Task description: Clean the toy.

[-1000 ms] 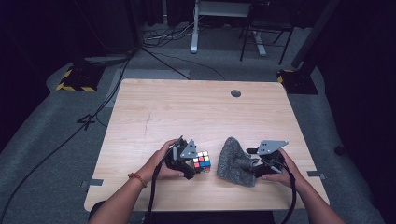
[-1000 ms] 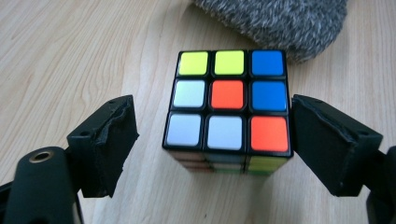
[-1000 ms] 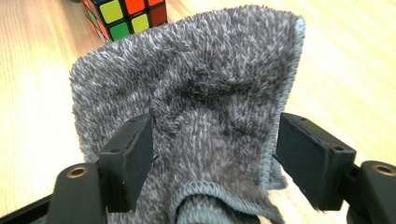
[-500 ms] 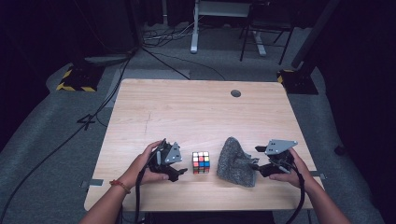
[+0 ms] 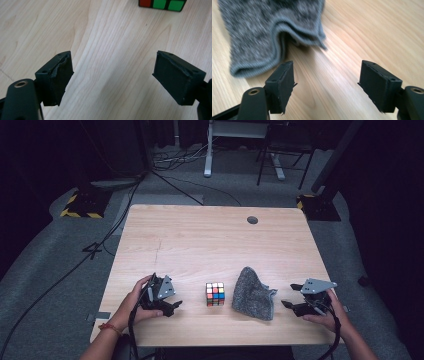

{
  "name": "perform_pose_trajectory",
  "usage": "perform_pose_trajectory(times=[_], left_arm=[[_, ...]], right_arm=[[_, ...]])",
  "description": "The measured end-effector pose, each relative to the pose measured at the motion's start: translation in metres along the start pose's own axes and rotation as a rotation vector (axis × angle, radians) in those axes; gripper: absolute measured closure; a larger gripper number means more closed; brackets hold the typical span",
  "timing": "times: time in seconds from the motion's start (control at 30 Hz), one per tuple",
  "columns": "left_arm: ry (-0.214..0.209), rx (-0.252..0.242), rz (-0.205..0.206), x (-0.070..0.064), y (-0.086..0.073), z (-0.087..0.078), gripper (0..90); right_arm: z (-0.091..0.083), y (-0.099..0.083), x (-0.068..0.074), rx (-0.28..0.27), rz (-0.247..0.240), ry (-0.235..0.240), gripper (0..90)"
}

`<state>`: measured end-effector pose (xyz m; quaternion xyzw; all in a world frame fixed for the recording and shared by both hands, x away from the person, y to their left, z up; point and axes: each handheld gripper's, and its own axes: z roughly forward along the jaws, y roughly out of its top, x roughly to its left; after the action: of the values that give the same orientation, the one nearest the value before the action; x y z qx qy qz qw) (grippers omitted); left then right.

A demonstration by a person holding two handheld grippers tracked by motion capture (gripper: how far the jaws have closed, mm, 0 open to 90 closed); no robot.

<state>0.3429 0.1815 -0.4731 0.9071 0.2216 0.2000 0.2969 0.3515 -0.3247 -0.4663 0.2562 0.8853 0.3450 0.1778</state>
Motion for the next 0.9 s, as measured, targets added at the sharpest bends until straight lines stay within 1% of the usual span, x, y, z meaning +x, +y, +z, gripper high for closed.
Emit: perform_pose_trajectory(times=[0.13, 0.2, 0.3, 0.4, 0.47, 0.53, 0.57, 0.6, 0.63, 0.67, 0.73, 0.77, 0.9], left_arm=[[0.010, -0.016, -0.070, 0.005, -0.011, -0.004, 17.1], [0.003, -0.025, -0.096, 0.007, -0.016, -0.007, 17.2], [-0.001, -0.020, -0.132, 0.011, -0.024, -0.007, 17.2], [-0.001, -0.009, -0.152, 0.015, -0.032, -0.007, 17.2], [-0.001, 0.002, -0.181, 0.020, -0.037, -0.006, 17.2], [0.000, 0.025, -0.195, 0.022, -0.042, -0.003, 17.3], [-0.002, 0.034, -0.201, 0.023, -0.044, -0.002, 17.4], [-0.015, 0.022, -0.218, 0.025, -0.046, -0.001, 17.2], [-0.028, 0.014, -0.236, 0.026, -0.048, -0.001, 17.2], [-0.037, 0.007, -0.245, 0.027, -0.050, 0.000, 17.1], [-0.072, -0.015, -0.287, 0.030, -0.054, 0.001, 17.0], [-0.077, -0.040, -0.296, 0.032, -0.057, 0.003, 16.4], [-0.070, -0.038, -0.297, 0.031, -0.057, 0.003, 15.5]], right_arm=[[-0.002, -0.016, -0.004, 0.008, 0.040, -0.013, 28.0], [-0.002, -0.024, -0.005, 0.011, 0.058, -0.016, 27.8], [-0.005, -0.036, -0.009, 0.016, 0.100, -0.032, 27.4], [-0.009, -0.049, -0.012, 0.003, 0.149, -0.037, 27.2], [-0.013, -0.058, -0.016, -0.017, 0.206, -0.044, 26.6], [-0.015, -0.067, -0.019, -0.019, 0.248, -0.072, 26.2], [-0.017, -0.071, -0.020, -0.027, 0.268, -0.079, 26.9], [-0.019, -0.073, -0.021, -0.035, 0.282, -0.086, 26.8], [-0.020, -0.074, -0.021, -0.037, 0.287, -0.098, 26.4], [-0.021, -0.075, -0.021, -0.032, 0.293, -0.109, 26.2], [-0.021, -0.077, -0.021, -0.037, 0.311, -0.121, 26.4], [-0.021, -0.077, -0.021, -0.034, 0.308, -0.126, 26.1], [-0.021, -0.077, -0.021, -0.036, 0.303, -0.118, 25.9]])
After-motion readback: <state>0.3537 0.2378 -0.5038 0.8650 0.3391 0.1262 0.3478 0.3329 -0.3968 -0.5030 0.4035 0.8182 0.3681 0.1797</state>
